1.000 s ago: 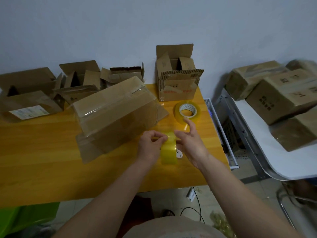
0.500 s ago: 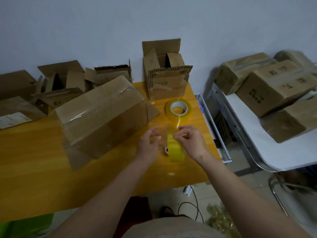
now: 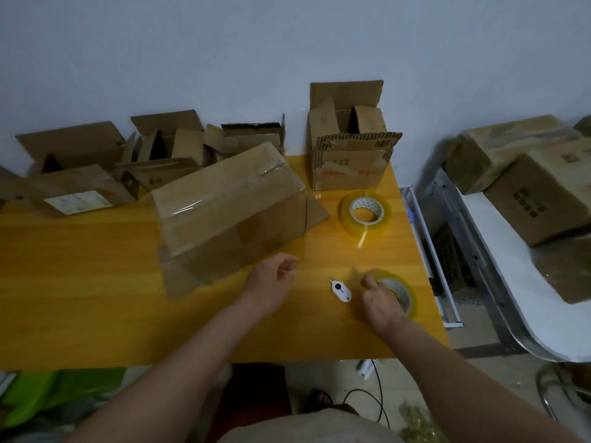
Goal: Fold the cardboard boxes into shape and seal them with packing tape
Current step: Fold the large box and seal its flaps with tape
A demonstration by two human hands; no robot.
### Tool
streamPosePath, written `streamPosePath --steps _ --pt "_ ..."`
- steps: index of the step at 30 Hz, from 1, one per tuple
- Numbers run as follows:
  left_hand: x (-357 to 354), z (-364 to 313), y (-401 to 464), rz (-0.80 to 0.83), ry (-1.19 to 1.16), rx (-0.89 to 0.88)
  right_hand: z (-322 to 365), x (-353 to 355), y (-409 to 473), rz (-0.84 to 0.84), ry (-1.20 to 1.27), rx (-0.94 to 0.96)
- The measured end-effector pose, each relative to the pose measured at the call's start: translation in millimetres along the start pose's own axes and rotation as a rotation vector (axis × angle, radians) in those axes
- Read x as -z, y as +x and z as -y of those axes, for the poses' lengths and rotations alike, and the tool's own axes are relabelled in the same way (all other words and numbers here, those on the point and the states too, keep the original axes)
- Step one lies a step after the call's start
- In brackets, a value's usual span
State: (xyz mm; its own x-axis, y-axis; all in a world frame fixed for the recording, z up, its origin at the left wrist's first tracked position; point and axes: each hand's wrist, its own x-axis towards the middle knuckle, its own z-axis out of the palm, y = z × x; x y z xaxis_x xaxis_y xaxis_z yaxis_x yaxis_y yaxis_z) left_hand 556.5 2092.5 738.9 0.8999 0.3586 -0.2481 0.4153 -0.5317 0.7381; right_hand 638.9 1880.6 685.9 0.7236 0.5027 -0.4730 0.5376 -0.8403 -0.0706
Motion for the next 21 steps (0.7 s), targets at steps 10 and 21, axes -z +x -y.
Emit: streamPosePath --steps 10,21 --pt "75.9 17.9 3.0 -0.233 -0.066 -0.196 40.7 24.6 5.0 -0.068 -0.193 -0.098" --pt "230.8 90.9 82.9 -0.161 0.339 0.008 225.7 84.9 19.1 -0.375 1.184 -0.21"
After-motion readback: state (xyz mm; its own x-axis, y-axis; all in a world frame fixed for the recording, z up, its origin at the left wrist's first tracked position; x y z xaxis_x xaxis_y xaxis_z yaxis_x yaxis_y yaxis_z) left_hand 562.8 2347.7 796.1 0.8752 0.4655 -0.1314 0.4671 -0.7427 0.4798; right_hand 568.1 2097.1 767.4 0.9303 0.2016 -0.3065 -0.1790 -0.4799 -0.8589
